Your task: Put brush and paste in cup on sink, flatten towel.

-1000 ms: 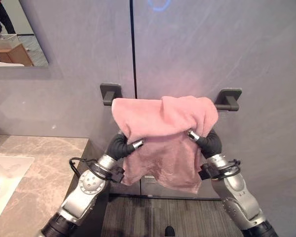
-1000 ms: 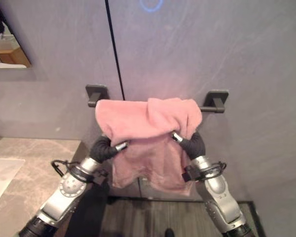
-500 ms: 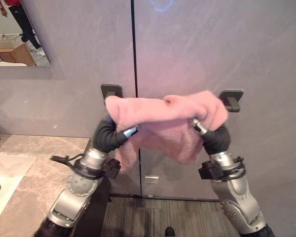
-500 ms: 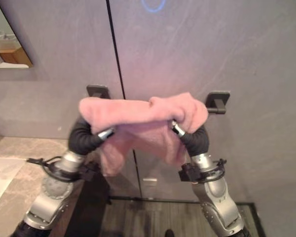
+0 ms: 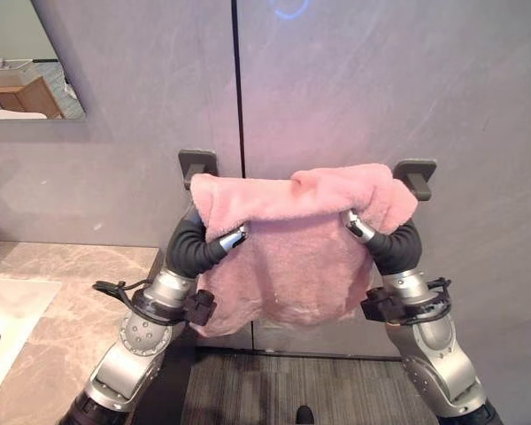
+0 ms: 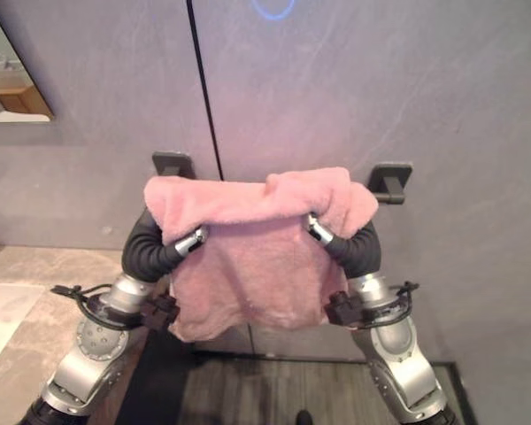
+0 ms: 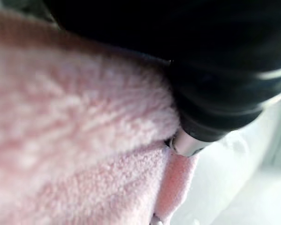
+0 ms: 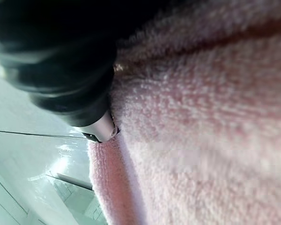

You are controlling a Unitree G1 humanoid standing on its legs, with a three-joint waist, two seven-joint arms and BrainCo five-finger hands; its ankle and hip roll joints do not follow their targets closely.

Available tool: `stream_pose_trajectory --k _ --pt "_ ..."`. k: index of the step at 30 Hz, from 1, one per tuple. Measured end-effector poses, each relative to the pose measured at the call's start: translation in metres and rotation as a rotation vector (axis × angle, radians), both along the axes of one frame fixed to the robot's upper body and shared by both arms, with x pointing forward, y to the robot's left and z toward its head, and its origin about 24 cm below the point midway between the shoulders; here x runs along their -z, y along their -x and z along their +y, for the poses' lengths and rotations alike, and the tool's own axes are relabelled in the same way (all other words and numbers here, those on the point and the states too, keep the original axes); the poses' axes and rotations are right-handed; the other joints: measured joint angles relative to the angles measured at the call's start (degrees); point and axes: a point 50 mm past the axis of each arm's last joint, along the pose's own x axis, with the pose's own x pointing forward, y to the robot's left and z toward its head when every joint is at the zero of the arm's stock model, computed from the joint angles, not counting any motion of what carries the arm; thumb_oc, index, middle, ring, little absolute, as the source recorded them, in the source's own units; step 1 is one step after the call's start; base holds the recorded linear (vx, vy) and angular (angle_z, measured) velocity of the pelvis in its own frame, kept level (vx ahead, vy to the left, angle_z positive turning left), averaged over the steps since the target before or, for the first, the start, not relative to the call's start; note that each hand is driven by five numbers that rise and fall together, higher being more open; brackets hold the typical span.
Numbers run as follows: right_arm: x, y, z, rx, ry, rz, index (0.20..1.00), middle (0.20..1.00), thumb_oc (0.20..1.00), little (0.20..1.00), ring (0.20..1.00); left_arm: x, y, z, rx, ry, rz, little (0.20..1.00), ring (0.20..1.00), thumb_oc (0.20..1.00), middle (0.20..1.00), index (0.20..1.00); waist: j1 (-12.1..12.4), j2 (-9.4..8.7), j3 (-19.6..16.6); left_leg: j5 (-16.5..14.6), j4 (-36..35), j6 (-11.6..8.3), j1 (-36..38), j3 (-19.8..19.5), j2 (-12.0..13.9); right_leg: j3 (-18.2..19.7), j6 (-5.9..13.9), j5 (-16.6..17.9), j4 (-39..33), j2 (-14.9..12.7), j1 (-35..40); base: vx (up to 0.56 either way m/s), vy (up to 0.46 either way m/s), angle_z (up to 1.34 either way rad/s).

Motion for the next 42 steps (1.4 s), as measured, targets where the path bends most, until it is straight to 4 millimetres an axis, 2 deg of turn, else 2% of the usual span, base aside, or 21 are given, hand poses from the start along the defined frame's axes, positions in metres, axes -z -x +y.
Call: stream_pose_trajectory --k 2,3,6,10,16,21,28,32,33,34,36,37,39,40,41,42 --pt "0.006 -0.003 -0.002 0.022 0.021 0.02 0.2 0.2 0.2 0.2 0.2 0.011 -0.005 -0.002 0.003 -0.024 0.055 0.2 0.2 0.2 0.2 0.2 -0.2 -0.02 0.0 0.0 0.0 0.0 -0.1 0.0 0.0 0.0 0.01 0.0 0.0 0.0 -0.1 0.0 0.0 0.0" --pt "0.015 -0.006 -0.005 0.05 0.022 0.06 0.2 0.2 0.2 0.2 0.2 0.019 -0.007 -0.006 0.016 -0.035 0.089 0.2 0.2 0.2 0.2 0.2 -1.0 0.0 0.0 0.0 0.0 0.0 -0.1 -0.1 0.0 -0.1 0.01 0.0 0.0 0.0 0.0 0.02 -0.016 0.03" --pt "0.028 -0.009 -0.01 0.105 0.005 0.123 0.2 0.2 0.2 0.2 0.2 0.03 -0.013 -0.015 0.038 -0.054 0.133 0.2 0.2 0.2 0.2 0.2 -1.4 0.19 0.1 0.0 0.0 0.0 -0.2 -0.2 0.0 -0.2 0.01 -0.1 0.0 0.0 -0.1 0.01 -0.01 -0.01" --pt "0.044 -0.014 -0.013 0.135 0.013 0.19 0.2 0.2 0.2 0.2 0.2 0.046 -0.022 -0.019 0.024 -0.098 0.195 0.2 0.2 0.2 0.2 0.2 -1.6 0.41 0.1 0.0 0.0 -0.02 -0.2 -0.1 0.3 -0.1 -0.18 -0.2 0.0 0.3 -0.2 0.0 0.0 0.0" --pt "0.049 -0.016 -0.01 0.134 -0.013 0.218 0.2 0.2 0.2 0.2 0.2 0.047 -0.023 -0.019 0.004 -0.096 0.193 0.2 0.2 0.2 0.2 0.2 -1.2 0.54 0.1 -0.1 0.0 -0.23 -0.1 0.0 0.8 -0.1 -0.6 -0.4 0.0 0.9 -0.1 0.01 -0.004 0.0" --pt "0.053 -0.013 0.001 0.082 -0.005 0.237 0.2 0.2 0.2 0.2 0.2 0.057 -0.015 -0.006 -0.064 -0.099 0.224 0.2 0.2 0.2 0.2 0.2 -1.0 0.73 0.0 -0.1 0.0 -0.28 0.0 0.1 1.0 -0.1 -0.84 -0.4 0.0 1.0 0.0 0.01 -0.003 0.0" --pt "0.056 -0.012 0.006 0.044 0.007 0.244 0.2 0.2 0.2 0.2 0.2 0.053 -0.01 0.004 -0.135 -0.122 0.179 0.2 0.2 0.2 0.2 0.2 0.5 0.58 -0.1 -0.1 0.0 -0.29 0.0 -0.5 0.9 -0.7 -0.82 -0.4 0.0 0.9 0.2 0.0 0.006 0.04" --pt "0.073 -0.013 0.0 0.084 0.088 0.296 0.2 0.2 0.2 0.2 0.2 0.059 -0.008 0.005 -0.148 -0.149 0.187 0.2 0.2 0.2 0.2 0.2 0.4 0.15 -0.3 -0.1 0.0 -0.31 0.3 -1.0 1.0 -1.2 -0.78 -0.6 0.0 0.9 0.7 -0.01 -0.003 0.06" --pt "0.083 -0.013 -0.004 0.107 0.116 0.326 0.2 0.2 0.2 0.2 0.2 0.064 -0.007 0.005 -0.151 -0.153 0.207 0.2 0.2 0.2 0.2 0.2 0.3 -0.04 -0.4 -0.1 -0.2 -0.32 0.4 -1.1 1.0 -1.2 -0.61 -0.7 0.0 0.9 1.0 -0.03 -0.015 0.13" --pt "0.104 -0.016 -0.01 0.145 0.152 0.395 0.2 0.2 0.2 0.2 0.2 0.083 -0.011 0.003 -0.163 -0.159 0.284 0.2 0.2 0.2 0.2 0.2 0.3 -0.44 -0.6 -0.1 -0.2 -0.32 1.1 -1.6 1.1 -1.6 -0.52 -1.0 0.0 0.9 1.9 -0.04 -0.02 0.13" --pt "0.125 -0.018 -0.01 0.169 0.145 0.482 0.2 0.2 0.2 0.2 0.2 0.108 -0.012 -0.005 -0.161 -0.136 0.398 0.2 0.2 0.2 0.2 0.2 0.3 -1.18 -1.1 -0.5 -0.2 -0.25 1.0 -1.8 1.2 -1.9 -0.61 -1.2 0.0 0.9 1.9 -0.05 -0.022 0.08" --pt "0.135 -0.018 -0.006 0.18 0.127 0.529 0.2 0.2 0.2 0.2 0.2 0.126 -0.012 -0.011 -0.169 0.004 0.526 0.2 0.2 0.2 0.2 0.2 0.3 -1.68 -1.2 -0.4 -0.2 -0.3 0.9 -1.8 1.2 -2.1 -0.65 -1.2 0.0 0.9 1.8 -0.04 -0.026 0.03" --pt "0.143 -0.021 0.0 0.204 0.082 0.571 0.2 0.2 0.2 0.2 0.2 0.15 -0.013 -0.022 -0.205 0.238 0.705 0.2 0.2 0.2 0.2 0.2 0.4 -2.1 -1.2 -0.3 0.0 -0.26 1.0 -1.8 1.2 -2.3 -0.66 -1.2 0.0 0.9 1.9 -0.03 -0.017 0.02" --pt "0.145 -0.023 0.004 0.214 0.065 0.586 0.2 0.2 0.2 0.2 0.2 0.155 -0.013 -0.026 -0.218 0.285 0.756 0.2 0.2 0.2 0.2 0.2 0.3 -2.39 -1.2 -0.3 0.0 -0.24 0.9 -1.9 1.2 -2.3 -0.73 -1.2 0.0 0.9 1.8 -0.04 -0.015 0.0" --pt "0.15 -0.03 0.008 0.247 -0.065 0.639 0.2 0.2 0.2 0.2 0.2 0.151 -0.018 -0.027 -0.202 0.286 0.752 0.2 0.2 0.2 0.2 0.2 0.1 -2.98 -1.0 -0.2 0.0 -0.51 0.9 -1.9 1.4 -2.3 -0.81 -1.2 0.0 1.1 1.8 0.0 0.0 0.0" --pt "0.151 -0.032 0.009 0.259 -0.107 0.655 0.2 0.2 0.2 0.2 0.2 0.146 -0.023 -0.028 -0.197 0.287 0.734 0.2 0.2 0.2 0.2 0.2 0.2 -2.98 -1.0 -0.2 0.0 -0.51 0.9 -1.9 1.5 -2.4 -0.82 -1.3 0.0 1.2 1.8 0.0 0.0 0.0"
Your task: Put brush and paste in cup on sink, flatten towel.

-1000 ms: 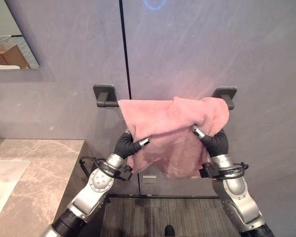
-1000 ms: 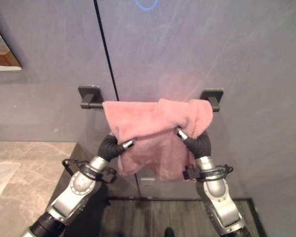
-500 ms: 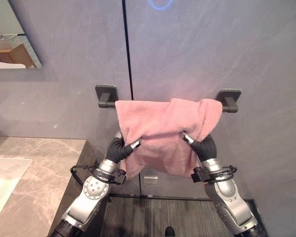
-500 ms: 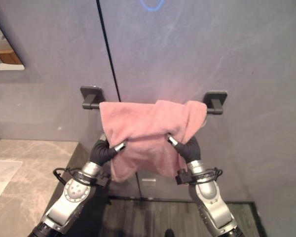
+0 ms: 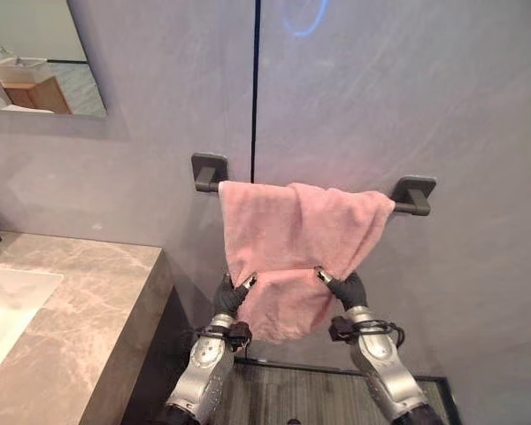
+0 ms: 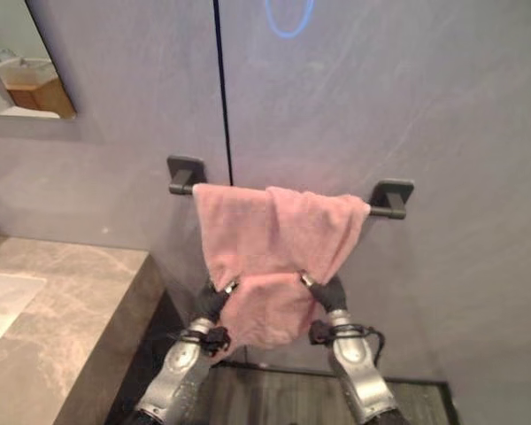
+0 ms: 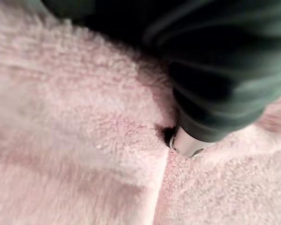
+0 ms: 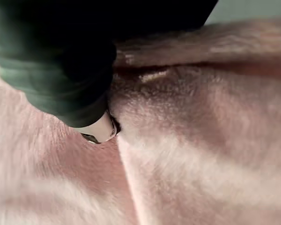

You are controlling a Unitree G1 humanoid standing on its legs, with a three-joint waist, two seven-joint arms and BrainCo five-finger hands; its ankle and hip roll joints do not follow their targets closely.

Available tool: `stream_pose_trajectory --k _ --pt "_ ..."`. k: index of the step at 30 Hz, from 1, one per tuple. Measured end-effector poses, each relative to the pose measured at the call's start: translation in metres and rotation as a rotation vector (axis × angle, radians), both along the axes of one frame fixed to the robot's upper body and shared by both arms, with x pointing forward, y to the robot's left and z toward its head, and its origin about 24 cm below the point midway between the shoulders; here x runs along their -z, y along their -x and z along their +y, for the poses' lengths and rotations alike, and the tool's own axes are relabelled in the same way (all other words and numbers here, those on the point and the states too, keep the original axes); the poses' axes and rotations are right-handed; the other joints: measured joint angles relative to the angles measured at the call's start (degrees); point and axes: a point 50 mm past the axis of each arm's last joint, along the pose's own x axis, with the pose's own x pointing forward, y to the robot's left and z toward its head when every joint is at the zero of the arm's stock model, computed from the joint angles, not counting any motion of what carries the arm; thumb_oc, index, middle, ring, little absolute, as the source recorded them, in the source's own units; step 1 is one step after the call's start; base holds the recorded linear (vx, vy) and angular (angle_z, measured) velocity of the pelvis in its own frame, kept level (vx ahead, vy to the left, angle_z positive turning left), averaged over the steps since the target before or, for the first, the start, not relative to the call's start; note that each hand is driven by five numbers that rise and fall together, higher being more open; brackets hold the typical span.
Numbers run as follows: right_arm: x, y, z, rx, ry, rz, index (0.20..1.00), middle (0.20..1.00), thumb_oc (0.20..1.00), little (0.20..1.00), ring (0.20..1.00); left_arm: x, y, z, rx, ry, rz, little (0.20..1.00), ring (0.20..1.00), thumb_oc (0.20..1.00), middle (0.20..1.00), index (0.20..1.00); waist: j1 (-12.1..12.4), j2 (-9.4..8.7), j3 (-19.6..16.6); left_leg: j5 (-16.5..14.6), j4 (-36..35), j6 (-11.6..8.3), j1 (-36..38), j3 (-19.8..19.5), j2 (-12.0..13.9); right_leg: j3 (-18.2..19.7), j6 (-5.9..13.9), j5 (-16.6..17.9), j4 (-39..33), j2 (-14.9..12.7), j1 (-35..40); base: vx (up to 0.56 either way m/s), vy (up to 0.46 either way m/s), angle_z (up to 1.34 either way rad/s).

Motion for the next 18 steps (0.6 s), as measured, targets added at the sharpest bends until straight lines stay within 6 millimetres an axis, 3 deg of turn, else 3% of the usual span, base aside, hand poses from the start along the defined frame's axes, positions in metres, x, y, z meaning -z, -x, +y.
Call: stream_pose_trajectory --k 3,9,11,12,13,14,16,18 --pt "-0.008 -0.006 0.001 0.001 -0.018 -0.032 0.2 0.2 0.2 0.2 0.2 -0.014 -0.009 0.001 -0.003 -0.013 -0.058 0.2 0.2 0.2 0.2 0.2 0.1 0.31 0.0 0.0 0.0 -0.07 0.0 -0.1 0.0 -0.2 -0.02 -0.2 0.0 -0.1 0.1 0.0 0.0 0.02" --pt "-0.01 -0.006 0.002 -0.003 -0.023 -0.045 0.2 0.2 0.2 0.2 0.2 -0.012 -0.008 0.002 -0.018 -0.018 -0.045 0.2 0.2 0.2 0.2 0.2 0.2 0.69 0.3 -0.1 0.0 0.07 0.1 -0.1 -0.1 -0.2 -0.19 -0.2 0.0 -0.1 0.3 0.0 0.0 0.0" --pt "-0.012 -0.006 0.002 -0.001 -0.027 -0.05 0.2 0.2 0.2 0.2 0.2 -0.012 -0.008 0.002 -0.023 -0.027 -0.05 0.442 0.442 0.442 0.442 0.442 0.2 0.83 0.4 -0.1 0.0 0.1 0.2 -0.1 0.0 -0.2 -0.19 -0.2 0.0 -0.1 0.4 0.0 0.0 0.0" --pt "-0.013 -0.007 0.001 0.008 -0.043 -0.051 0.344 0.344 0.344 0.344 0.344 -0.013 -0.009 0.004 -0.034 -0.029 -0.053 1.0 1.0 1.0 1.0 1.0 0.2 0.93 0.4 -0.1 0.0 0.1 0.2 -0.1 0.0 -0.2 -0.19 -0.2 0.0 -0.1 0.4 0.0 0.0 0.0" --pt "-0.014 -0.007 -0.002 0.035 -0.054 -0.053 0.344 0.344 0.344 0.344 0.344 -0.014 -0.01 0.009 -0.07 -0.029 -0.051 1.0 1.0 1.0 1.0 1.0 0.2 1.09 0.5 -0.1 0.0 0.11 0.3 -0.1 0.0 -0.2 -0.18 -0.2 0.0 -0.1 0.4 0.0 0.0 0.0" --pt "-0.015 -0.008 -0.011 0.087 -0.075 -0.05 0.435 0.435 0.435 0.435 0.435 -0.014 -0.012 0.019 -0.124 -0.03 -0.048 1.0 1.0 1.0 1.0 1.0 0.2 1.3 0.7 -0.1 0.0 0.11 0.3 -0.1 0.0 -0.2 -0.17 -0.2 0.0 -0.1 0.4 0.0 0.0 0.0" --pt "-0.019 -0.01 -0.043 0.233 -0.076 -0.062 0.235 0.235 0.235 0.235 0.235 -0.019 -0.014 0.056 -0.276 -0.062 -0.058 1.0 1.0 1.0 1.0 1.0 0.2 1.92 1.1 -0.1 0.0 0.11 0.5 0.0 0.0 -0.2 -0.15 -0.3 0.0 -0.1 0.6 0.0 0.0 0.0" --pt "-0.024 -0.008 -0.062 0.297 -0.069 -0.089 0.244 0.244 0.244 0.244 0.244 -0.025 -0.012 0.074 -0.338 -0.084 -0.085 1.0 1.0 1.0 1.0 1.0 0.2 2.26 1.3 -0.1 0.0 0.1 0.8 0.0 0.0 -0.2 -0.16 -0.3 0.0 0.0 0.8 0.0 0.0 0.0"
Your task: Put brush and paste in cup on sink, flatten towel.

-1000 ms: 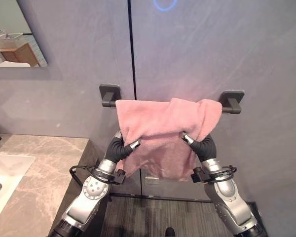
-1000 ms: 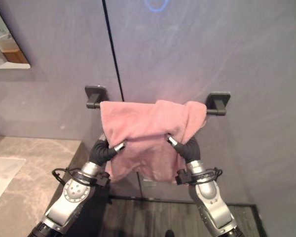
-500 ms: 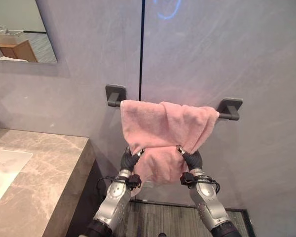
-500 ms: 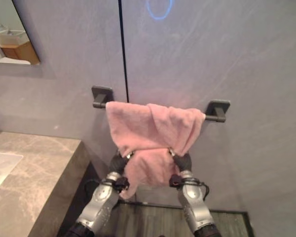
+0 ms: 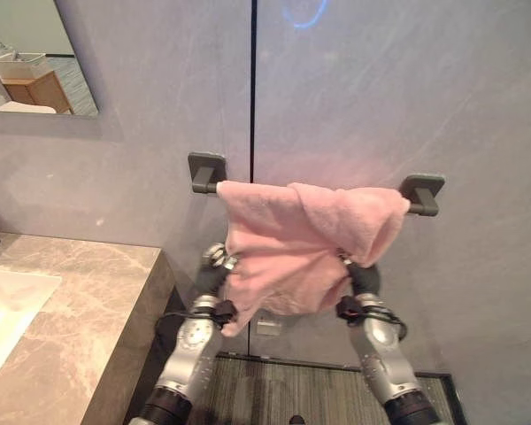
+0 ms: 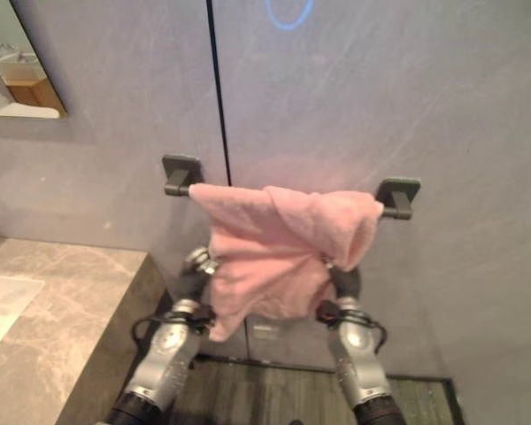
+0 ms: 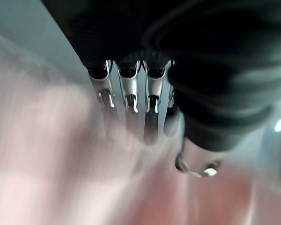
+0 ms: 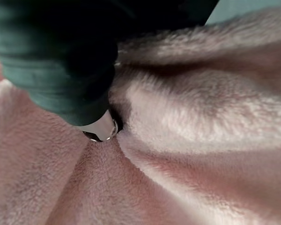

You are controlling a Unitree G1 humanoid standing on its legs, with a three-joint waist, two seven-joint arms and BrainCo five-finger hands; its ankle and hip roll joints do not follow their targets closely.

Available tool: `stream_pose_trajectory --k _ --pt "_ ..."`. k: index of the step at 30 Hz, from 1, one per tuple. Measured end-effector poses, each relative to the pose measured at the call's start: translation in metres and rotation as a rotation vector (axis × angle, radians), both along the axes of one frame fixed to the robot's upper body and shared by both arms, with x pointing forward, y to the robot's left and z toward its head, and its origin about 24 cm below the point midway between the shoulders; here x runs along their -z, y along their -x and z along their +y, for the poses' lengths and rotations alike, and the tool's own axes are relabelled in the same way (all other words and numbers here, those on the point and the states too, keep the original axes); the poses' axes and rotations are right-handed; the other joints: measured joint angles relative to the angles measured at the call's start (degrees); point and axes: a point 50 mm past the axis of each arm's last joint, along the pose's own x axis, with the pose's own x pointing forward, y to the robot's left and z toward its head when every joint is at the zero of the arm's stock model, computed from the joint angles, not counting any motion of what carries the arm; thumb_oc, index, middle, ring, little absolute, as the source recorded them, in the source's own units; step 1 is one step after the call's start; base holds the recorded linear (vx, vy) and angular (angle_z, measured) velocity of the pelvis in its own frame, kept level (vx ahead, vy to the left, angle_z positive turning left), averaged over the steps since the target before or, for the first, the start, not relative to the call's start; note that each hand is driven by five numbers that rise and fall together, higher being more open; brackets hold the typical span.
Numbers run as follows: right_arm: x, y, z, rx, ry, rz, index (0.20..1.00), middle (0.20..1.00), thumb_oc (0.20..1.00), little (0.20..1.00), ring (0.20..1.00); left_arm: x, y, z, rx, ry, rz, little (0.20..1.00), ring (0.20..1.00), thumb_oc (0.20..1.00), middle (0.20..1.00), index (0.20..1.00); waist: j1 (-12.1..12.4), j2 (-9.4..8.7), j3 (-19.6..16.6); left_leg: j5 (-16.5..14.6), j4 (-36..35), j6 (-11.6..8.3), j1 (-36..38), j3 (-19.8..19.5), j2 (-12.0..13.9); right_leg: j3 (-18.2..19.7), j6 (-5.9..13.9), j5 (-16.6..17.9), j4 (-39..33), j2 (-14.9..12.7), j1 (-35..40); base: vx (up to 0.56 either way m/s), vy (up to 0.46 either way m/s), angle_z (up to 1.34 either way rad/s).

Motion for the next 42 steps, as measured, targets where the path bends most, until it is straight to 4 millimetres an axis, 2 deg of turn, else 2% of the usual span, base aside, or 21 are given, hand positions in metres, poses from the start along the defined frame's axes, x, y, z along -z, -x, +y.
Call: stream_pose_trajectory --k 1,2,4,5,6,7,10,18,22,27,38,42 --pt "-0.002 0.002 -0.012 0.037 0.019 -0.009 0.26 0.26 0.26 0.26 0.26 -0.005 0.001 0.015 -0.039 -0.025 -0.024 1.0 1.0 1.0 1.0 1.0 0.0 0.23 -0.1 0.0 0.0 -0.01 0.3 0.0 0.0 0.0 0.0 -0.1 0.0 0.0 0.3 0.0 0.0 0.0" --pt "-0.004 0.002 -0.015 0.049 0.023 -0.017 0.282 0.282 0.282 0.282 0.282 -0.007 0.002 0.017 -0.045 -0.028 -0.036 1.0 1.0 1.0 1.0 1.0 0.0 0.29 -0.1 0.0 0.0 -0.04 0.3 0.0 0.0 0.0 0.09 -0.1 0.0 0.0 0.3 0.0 0.0 0.0" --pt "-0.008 0.002 -0.017 0.054 0.02 -0.036 0.376 0.376 0.376 0.376 0.376 -0.014 0.002 0.02 -0.046 -0.036 -0.064 1.0 1.0 1.0 1.0 1.0 0.0 0.29 -0.1 0.0 0.0 -0.04 0.3 0.0 0.0 0.1 0.11 -0.1 0.0 0.0 0.2 0.0 0.0 0.0" --pt "-0.011 0.002 -0.014 0.045 0.015 -0.048 0.736 0.736 0.736 0.736 0.736 -0.019 0.003 0.013 -0.024 -0.023 -0.093 1.0 1.0 1.0 1.0 1.0 0.0 0.21 -0.1 0.0 0.0 -0.04 0.3 0.1 0.0 0.1 0.13 -0.1 0.0 0.0 0.2 0.0 0.0 0.0" --pt "-0.012 0.002 -0.014 0.043 0.014 -0.056 0.918 0.918 0.918 0.918 0.918 -0.021 0.003 0.011 -0.018 -0.017 -0.101 1.0 1.0 1.0 1.0 1.0 0.0 0.21 -0.1 0.0 0.0 -0.04 0.3 0.1 -0.1 0.1 0.14 -0.1 0.0 0.0 0.2 0.0 0.0 0.0" --pt "-0.015 0.003 -0.013 0.039 0.013 -0.066 1.0 1.0 1.0 1.0 1.0 -0.022 0.004 0.009 -0.012 -0.013 -0.106 1.0 1.0 1.0 1.0 1.0 0.0 0.21 -0.1 0.0 0.0 -0.05 0.3 0.1 -0.1 0.1 0.14 -0.1 0.0 0.0 0.2 0.0 0.0 0.0" --pt "-0.018 0.008 -0.012 0.014 0.013 -0.091 1.0 1.0 1.0 1.0 1.0 -0.023 0.005 0.008 -0.002 -0.022 -0.112 1.0 1.0 1.0 1.0 1.0 0.0 0.09 -0.2 0.0 0.0 -0.05 0.3 0.1 -0.1 0.3 0.13 -0.1 0.0 0.0 0.2 0.0 0.0 0.0" --pt "-0.013 0.01 -0.003 -0.038 -0.012 -0.075 1.0 1.0 1.0 1.0 1.0 -0.019 0.009 0.007 0.018 -0.034 -0.101 1.0 1.0 1.0 1.0 1.0 0.0 -0.78 -0.8 0.0 0.0 -0.07 0.3 0.4 -0.1 0.8 0.04 0.0 0.0 0.1 0.0 0.0 0.0 -0.02" --pt "-0.009 0.012 0.009 -0.178 0.039 -0.054 1.0 1.0 1.0 1.0 1.0 -0.016 0.011 0.007 0.034 -0.037 -0.09 1.0 1.0 1.0 1.0 1.0 -0.1 -1.65 -1.7 -0.1 0.0 -0.09 0.1 1.5 -0.1 1.6 0.15 0.4 0.0 0.2 -0.7 0.0 -0.001 -0.13" --pt "-0.007 0.014 0.011 -0.274 0.074 -0.036 1.0 1.0 1.0 1.0 1.0 -0.014 0.012 0.006 0.058 -0.04 -0.087 1.0 1.0 1.0 1.0 1.0 0.0 -2.07 -2.3 -0.1 0.0 -0.1 0.1 1.6 -0.1 1.8 0.19 0.4 0.0 0.2 -0.7 0.0 0.0 0.0" --pt "-0.011 0.017 0.009 -0.324 0.149 -0.05 1.0 1.0 1.0 1.0 1.0 -0.013 0.013 0.006 0.102 -0.052 -0.086 1.0 1.0 1.0 1.0 1.0 0.0 -2.11 -2.5 -0.2 0.0 -0.25 0.3 3.2 0.0 3.2 0.19 0.7 0.0 0.4 -1.2 0.0 -0.003 -0.06" --pt "-0.015 0.021 -0.003 -0.275 0.253 -0.051 1.0 1.0 1.0 1.0 1.0 -0.018 0.016 0.019 0.119 -0.202 -0.088 1.0 1.0 1.0 1.0 1.0 0.0 -1.89 -2.6 -0.2 0.0 -0.26 0.3 3.2 0.1 3.2 0.17 0.7 0.0 0.5 -1.2 0.0 0.0 0.0"
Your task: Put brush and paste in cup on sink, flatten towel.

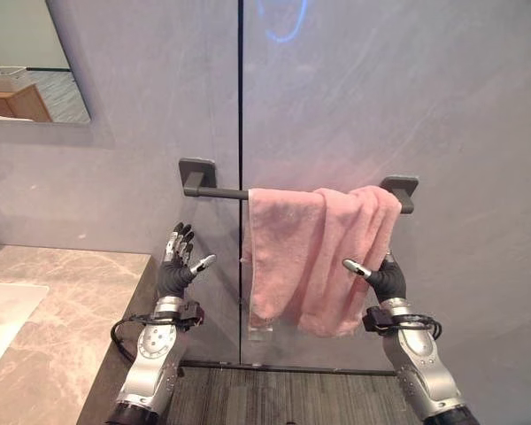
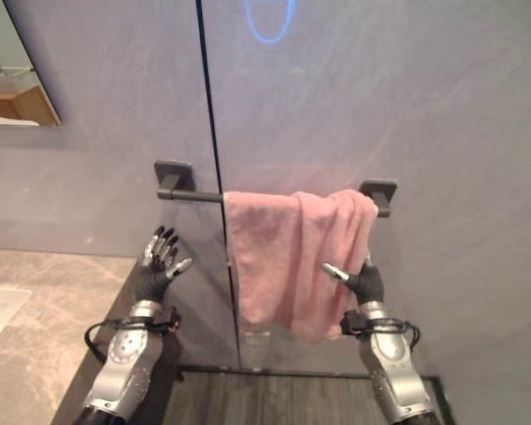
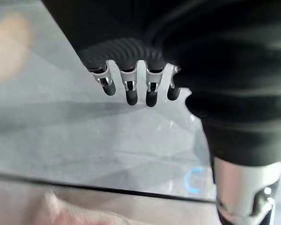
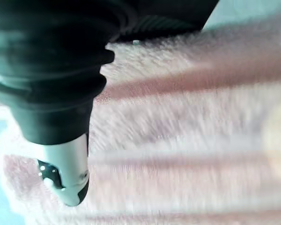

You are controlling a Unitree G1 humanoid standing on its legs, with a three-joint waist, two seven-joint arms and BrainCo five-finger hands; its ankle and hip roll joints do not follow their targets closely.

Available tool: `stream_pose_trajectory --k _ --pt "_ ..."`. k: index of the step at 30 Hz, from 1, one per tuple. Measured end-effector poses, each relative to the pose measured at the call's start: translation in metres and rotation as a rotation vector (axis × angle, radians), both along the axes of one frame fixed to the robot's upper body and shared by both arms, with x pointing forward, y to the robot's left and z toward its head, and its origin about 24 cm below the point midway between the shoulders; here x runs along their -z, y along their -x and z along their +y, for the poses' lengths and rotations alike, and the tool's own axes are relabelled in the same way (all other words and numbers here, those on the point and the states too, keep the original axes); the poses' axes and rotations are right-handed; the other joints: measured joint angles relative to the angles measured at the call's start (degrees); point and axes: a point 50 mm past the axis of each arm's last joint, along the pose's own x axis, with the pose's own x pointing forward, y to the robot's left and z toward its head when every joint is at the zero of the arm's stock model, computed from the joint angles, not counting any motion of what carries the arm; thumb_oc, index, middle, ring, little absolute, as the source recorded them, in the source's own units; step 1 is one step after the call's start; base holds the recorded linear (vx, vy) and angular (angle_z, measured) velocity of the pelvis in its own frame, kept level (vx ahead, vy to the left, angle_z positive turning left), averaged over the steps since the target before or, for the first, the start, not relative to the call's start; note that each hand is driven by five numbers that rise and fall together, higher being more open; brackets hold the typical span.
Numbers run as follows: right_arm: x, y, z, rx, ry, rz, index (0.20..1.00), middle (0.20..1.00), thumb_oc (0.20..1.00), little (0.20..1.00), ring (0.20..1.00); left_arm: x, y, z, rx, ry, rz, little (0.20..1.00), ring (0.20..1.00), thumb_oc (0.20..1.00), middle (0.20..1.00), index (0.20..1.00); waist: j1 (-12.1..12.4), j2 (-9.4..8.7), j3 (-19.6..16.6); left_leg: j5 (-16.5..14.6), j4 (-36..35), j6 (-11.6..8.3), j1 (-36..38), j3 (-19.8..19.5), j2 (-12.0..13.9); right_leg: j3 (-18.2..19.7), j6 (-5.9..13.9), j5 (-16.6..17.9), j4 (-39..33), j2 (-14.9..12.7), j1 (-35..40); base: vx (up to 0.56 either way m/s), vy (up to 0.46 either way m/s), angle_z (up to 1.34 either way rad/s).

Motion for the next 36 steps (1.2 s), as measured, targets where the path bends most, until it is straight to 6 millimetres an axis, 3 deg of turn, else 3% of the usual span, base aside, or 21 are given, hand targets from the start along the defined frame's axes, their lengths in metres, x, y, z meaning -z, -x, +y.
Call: stream_pose_trajectory --k 7,11,14,17,18,19,21,24,25,28,29,32,36 --pt "-0.001 0.017 -0.042 0.187 0.119 0.001 1.0 1.0 1.0 1.0 1.0 -0.011 0.029 0.04 -0.115 -0.327 -0.038 1.0 1.0 1.0 1.0 1.0 0.3 1.31 0.2 -0.2 -0.3 -0.04 -0.1 0.1 0.0 0.2 0.03 0.0 -0.4 0.0 -0.2 0.0 0.001 -0.01" --pt "-0.002 0.022 -0.048 0.238 0.112 -0.01 1.0 1.0 1.0 1.0 1.0 -0.019 0.049 0.068 -0.274 -0.472 -0.058 1.0 1.0 1.0 1.0 1.0 1.0 2.15 0.6 -0.4 -0.3 -0.14 -0.1 0.7 0.0 1.1 0.03 0.0 -0.4 0.1 -0.5 -0.02 0.007 -0.08" --pt "-0.001 0.026 -0.055 0.297 0.11 -0.01 1.0 1.0 1.0 1.0 1.0 -0.03 0.053 0.076 -0.338 -0.528 -0.102 1.0 1.0 1.0 1.0 1.0 1.6 2.37 0.7 -0.5 -0.3 -0.14 -0.1 0.7 0.0 1.1 0.03 0.0 -0.4 0.1 -0.5 0.0 0.0 0.0" --pt "0.0 0.028 -0.057 0.336 0.098 -0.015 1.0 1.0 1.0 1.0 1.0 -0.053 0.054 0.082 -0.391 -0.608 -0.21 1.0 1.0 1.0 1.0 1.0 1.7 2.47 0.7 -0.5 -0.2 -0.14 -0.1 0.7 0.0 1.1 0.04 0.0 -0.4 0.1 -0.6 0.0 0.0 0.0" --pt "0.002 0.029 -0.059 0.346 0.109 -0.011 1.0 1.0 1.0 1.0 1.0 -0.062 0.054 0.081 -0.384 -0.651 -0.249 1.0 1.0 1.0 1.0 1.0 1.7 2.49 0.7 -0.5 -0.2 -0.14 -0.2 0.7 0.0 1.1 0.04 0.0 -0.4 0.1 -0.6 0.0 0.0 0.0" --pt "0.007 0.031 -0.061 0.362 0.134 0.012 1.0 1.0 1.0 1.0 1.0 -0.083 0.054 0.082 -0.361 -0.766 -0.338 1.0 1.0 1.0 1.0 1.0 1.7 2.63 0.8 -0.5 -0.2 -0.14 -0.2 0.7 0.0 1.1 0.04 0.0 -0.4 0.1 -0.6 0.0 0.0 0.0" --pt "0.015 0.033 -0.064 0.376 0.137 0.048 1.0 1.0 1.0 1.0 1.0 -0.097 0.052 0.08 -0.34 -0.828 -0.41 1.0 1.0 1.0 1.0 1.0 1.7 2.47 0.7 -0.5 -0.2 -0.16 -0.2 0.7 0.0 1.0 0.06 0.0 -0.4 0.1 -0.6 0.0 0.0 0.0" --pt "0.051 0.046 -0.075 0.424 0.205 0.219 1.0 1.0 1.0 1.0 1.0 -0.129 0.049 0.069 -0.249 -1.004 -0.561 1.0 1.0 1.0 1.0 1.0 1.7 3.77 1.1 -0.5 -0.2 -0.18 -1.0 0.7 -0.1 1.1 0.05 0.1 -0.4 0.0 -1.5 0.0 0.0 0.0" --pt "0.064 0.05 -0.078 0.425 0.23 0.285 1.0 1.0 1.0 1.0 1.0 -0.142 0.048 0.065 -0.209 -1.075 -0.615 1.0 1.0 1.0 1.0 1.0 1.7 3.4 1.0 -0.4 -0.2 -0.23 -1.2 0.7 0.0 1.1 -0.02 0.2 -0.4 0.1 -1.5 0.0 0.0 0.0" --pt "0.086 0.062 -0.077 0.408 0.254 0.408 1.0 1.0 1.0 1.0 1.0 -0.167 0.044 0.055 -0.138 -1.15 -0.738 1.0 1.0 1.0 1.0 1.0 1.6 4.52 1.4 -0.4 0.0 -0.24 -1.1 0.8 -0.1 1.1 0.05 0.1 -0.4 0.0 -1.6 0.0 0.0 0.0" --pt "0.089 0.063 -0.072 0.387 0.253 0.423 1.0 1.0 1.0 1.0 1.0 -0.172 0.043 0.049 -0.117 -1.15 -0.776 1.0 1.0 1.0 1.0 1.0 1.3 5.79 1.8 -0.4 -0.2 -0.24 -1.1 0.9 -0.1 1.1 0.11 0.2 -0.4 -0.1 -1.6 0.0 -0.019 -0.04" --pt "0.091 0.065 -0.071 0.362 0.252 0.436 1.0 1.0 1.0 1.0 1.0 -0.174 0.038 0.036 -0.018 -1.174 -0.802 1.0 1.0 1.0 1.0 1.0 1.1 6.62 2.1 -0.5 -0.2 -0.31 -1.3 1.0 0.1 1.2 0.01 0.1 -0.4 0.2 -1.9 0.01 -0.012 0.0" --pt "0.093 0.065 -0.067 0.324 0.253 0.442 1.0 1.0 1.0 1.0 1.0 -0.18 0.033 0.013 0.136 -1.284 -0.871 1.0 1.0 1.0 1.0 1.0 0.9 6.1 2.3 -0.3 0.0 -0.62 -2.7 0.6 0.3 0.9 -0.33 0.3 -0.4 0.3 -3.0 0.03 -0.026 0.05"
